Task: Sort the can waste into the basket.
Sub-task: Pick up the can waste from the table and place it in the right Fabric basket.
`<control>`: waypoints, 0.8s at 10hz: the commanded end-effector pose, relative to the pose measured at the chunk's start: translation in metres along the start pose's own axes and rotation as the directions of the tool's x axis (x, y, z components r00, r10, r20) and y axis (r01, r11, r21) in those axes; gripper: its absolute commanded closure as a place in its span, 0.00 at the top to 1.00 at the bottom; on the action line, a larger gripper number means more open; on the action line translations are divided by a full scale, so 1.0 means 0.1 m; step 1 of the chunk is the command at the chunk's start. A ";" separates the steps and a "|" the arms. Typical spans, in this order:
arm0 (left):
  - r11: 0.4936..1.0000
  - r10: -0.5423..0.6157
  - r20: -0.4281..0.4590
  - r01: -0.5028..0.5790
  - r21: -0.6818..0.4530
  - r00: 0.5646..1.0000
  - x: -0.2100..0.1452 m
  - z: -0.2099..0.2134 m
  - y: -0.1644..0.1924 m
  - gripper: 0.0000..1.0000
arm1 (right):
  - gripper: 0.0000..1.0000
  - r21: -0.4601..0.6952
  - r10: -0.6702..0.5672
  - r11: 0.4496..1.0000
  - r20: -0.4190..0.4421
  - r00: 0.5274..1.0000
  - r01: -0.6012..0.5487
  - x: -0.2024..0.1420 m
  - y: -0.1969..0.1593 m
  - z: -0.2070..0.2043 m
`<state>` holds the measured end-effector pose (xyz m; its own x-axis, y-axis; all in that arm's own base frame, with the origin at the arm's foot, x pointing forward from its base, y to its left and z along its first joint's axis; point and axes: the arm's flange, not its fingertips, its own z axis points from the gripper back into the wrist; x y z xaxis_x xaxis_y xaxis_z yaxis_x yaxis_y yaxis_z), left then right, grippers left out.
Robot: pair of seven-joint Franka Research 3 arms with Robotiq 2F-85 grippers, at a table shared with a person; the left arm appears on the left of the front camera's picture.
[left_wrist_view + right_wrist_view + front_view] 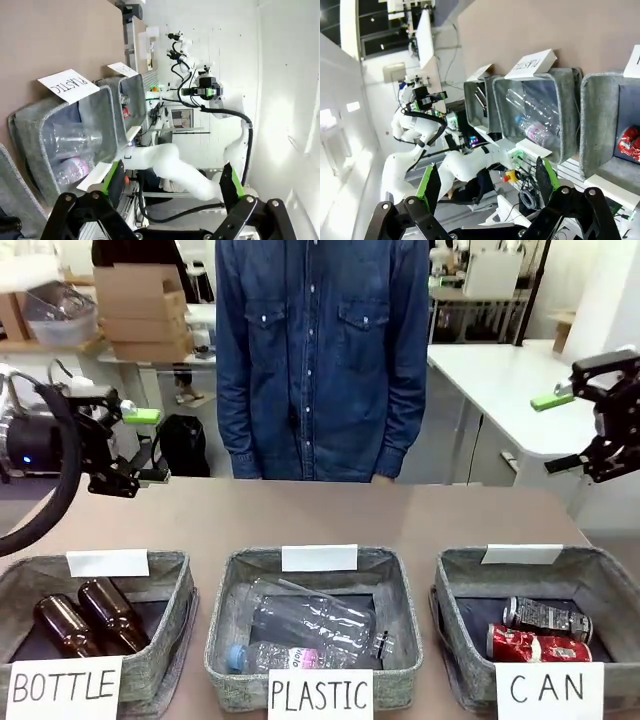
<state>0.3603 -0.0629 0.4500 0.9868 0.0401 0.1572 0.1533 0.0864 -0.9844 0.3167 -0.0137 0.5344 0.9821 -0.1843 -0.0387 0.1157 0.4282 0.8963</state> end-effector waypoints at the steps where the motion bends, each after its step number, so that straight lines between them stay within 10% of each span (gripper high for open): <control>1: 1.000 0.016 -0.093 -0.016 0.002 0.996 -0.08 -0.22 0.08 1.00 | 1.00 0.004 0.026 1.000 -0.010 1.000 -0.026 -0.06 0.07 -0.02; 8: 1.000 0.016 -0.093 -0.016 0.002 0.996 -0.08 -0.22 0.08 1.00 | 1.00 0.004 0.026 1.000 -0.010 1.000 -0.026 -0.06 0.07 -0.02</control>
<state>0.3566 -0.0873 0.4384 0.9911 -0.0385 0.1271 0.1301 0.0909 -0.9873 0.3121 -0.0107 0.5394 0.9850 -0.1702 -0.0281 0.0999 0.4296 0.8975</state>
